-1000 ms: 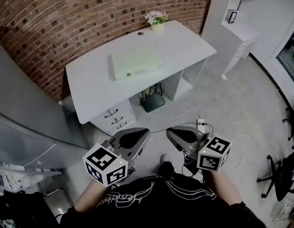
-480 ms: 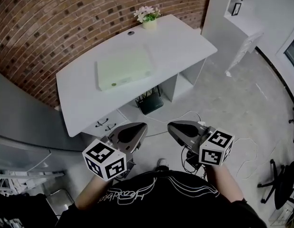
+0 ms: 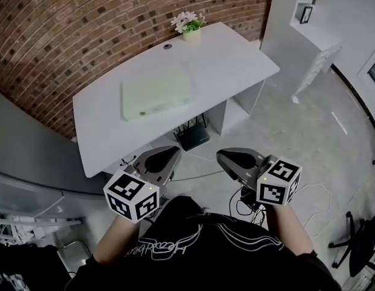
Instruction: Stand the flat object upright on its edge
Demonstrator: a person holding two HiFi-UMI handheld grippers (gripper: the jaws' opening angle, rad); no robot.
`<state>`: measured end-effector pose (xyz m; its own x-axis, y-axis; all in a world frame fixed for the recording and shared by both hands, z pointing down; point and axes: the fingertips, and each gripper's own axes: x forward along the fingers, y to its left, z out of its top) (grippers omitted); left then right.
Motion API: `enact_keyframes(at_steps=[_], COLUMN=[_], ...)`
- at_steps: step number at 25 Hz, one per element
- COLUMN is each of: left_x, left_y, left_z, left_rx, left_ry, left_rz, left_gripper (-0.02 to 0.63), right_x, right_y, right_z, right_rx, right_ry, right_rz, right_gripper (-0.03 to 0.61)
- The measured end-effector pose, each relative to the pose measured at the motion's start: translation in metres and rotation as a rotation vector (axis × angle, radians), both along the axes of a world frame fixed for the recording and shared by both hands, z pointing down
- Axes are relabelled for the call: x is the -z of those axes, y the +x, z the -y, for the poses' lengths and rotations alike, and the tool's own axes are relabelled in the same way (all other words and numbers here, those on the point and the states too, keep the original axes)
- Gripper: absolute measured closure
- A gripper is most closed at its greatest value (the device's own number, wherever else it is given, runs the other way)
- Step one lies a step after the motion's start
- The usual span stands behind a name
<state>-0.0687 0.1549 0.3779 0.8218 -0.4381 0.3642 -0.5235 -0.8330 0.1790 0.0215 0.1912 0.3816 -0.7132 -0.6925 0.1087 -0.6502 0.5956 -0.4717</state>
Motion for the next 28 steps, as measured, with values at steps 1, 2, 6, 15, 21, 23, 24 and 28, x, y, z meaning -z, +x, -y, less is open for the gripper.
enact_keyframes(at_steps=[1, 2, 6, 15, 21, 23, 24, 28], left_x=[-0.001, -0.001, -0.011, -0.053, -0.082, -0.090, -0.093, -0.108], left_y=[-0.001, -0.001, -0.003, -0.001, -0.006, -0.013, -0.018, -0.043], left_z=[0.003, 0.006, 0.024, 0.093, 0.159, 0.181, 0.193, 0.238], left_rx=[-0.001, -0.005, -0.020, -0.022, 0.012, 0.037, 0.052, 0.141], left_ry=[0.000, 0.001, -0.007, -0.005, 0.017, 0.009, 0.001, -0.050], left_rz=[0.000, 0.001, 0.012, 0.113, 0.231, 0.253, 0.259, 0.259], left_gripper=[0.611, 0.611, 0.609, 0.487, 0.416, 0.409, 0.408, 0.408], right_x=[-0.002, -0.005, -0.018, -0.053, -0.071, -0.079, -0.083, -0.094], right_y=[0.002, 0.003, 0.002, 0.024, 0.046, 0.048, 0.049, 0.049], right_z=[0.003, 0.006, 0.019, 0.052, 0.098, 0.116, 0.126, 0.170], right_rx=[-0.002, -0.004, -0.008, -0.051, -0.077, -0.074, -0.070, -0.046], right_ry=[-0.006, -0.014, -0.049, -0.147, -0.209, -0.232, -0.241, -0.267], right_rz=[-0.001, -0.001, -0.013, -0.005, 0.009, 0.007, 0.007, 0.007], right_gripper=[0.574, 0.574, 0.574, 0.574, 0.574, 0.574, 0.574, 0.574])
